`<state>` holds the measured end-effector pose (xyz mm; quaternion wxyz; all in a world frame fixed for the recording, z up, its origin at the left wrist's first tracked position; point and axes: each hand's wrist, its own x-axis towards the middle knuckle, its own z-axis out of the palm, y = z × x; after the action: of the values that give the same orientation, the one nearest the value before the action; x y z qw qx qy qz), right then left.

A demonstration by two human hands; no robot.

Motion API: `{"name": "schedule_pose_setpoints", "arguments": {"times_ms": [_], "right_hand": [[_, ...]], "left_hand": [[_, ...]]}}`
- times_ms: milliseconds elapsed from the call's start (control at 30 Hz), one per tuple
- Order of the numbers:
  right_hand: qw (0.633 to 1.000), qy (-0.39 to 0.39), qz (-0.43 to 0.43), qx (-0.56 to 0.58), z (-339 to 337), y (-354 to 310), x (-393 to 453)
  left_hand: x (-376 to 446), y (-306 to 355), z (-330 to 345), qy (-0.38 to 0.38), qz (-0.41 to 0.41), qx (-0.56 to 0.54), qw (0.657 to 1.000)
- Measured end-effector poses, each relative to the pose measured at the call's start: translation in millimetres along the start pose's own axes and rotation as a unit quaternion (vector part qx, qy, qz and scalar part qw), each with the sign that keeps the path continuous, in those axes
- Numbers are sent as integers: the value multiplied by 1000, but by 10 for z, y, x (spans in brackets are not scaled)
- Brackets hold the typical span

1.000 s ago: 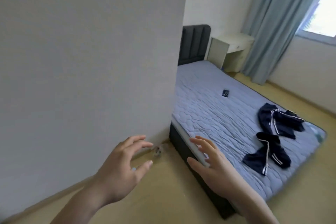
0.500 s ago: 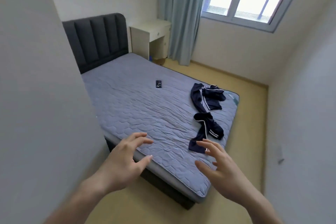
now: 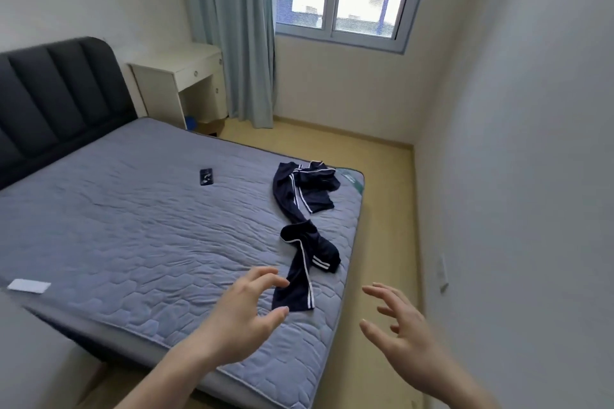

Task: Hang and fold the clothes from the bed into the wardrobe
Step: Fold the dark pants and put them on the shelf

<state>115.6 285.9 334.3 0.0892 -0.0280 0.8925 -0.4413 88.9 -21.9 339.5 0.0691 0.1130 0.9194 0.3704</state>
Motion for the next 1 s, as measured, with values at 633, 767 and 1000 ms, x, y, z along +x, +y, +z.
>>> {"name": "schedule_pose_setpoints", "arguments": {"times_ms": [633, 767, 1000], "right_hand": [[986, -164, -16, -34, -1275, 809, 2775], [979, -193, 4, -60, -1310, 941, 3576], [969, -218, 54, -101, -1257, 1017, 4784]], "left_hand": [[2309, -164, 730, 40, -185, -33, 981], [3093, -559, 921, 28, -222, -50, 973], [4292, -965, 1140, -36, -252, -48, 966]]}}
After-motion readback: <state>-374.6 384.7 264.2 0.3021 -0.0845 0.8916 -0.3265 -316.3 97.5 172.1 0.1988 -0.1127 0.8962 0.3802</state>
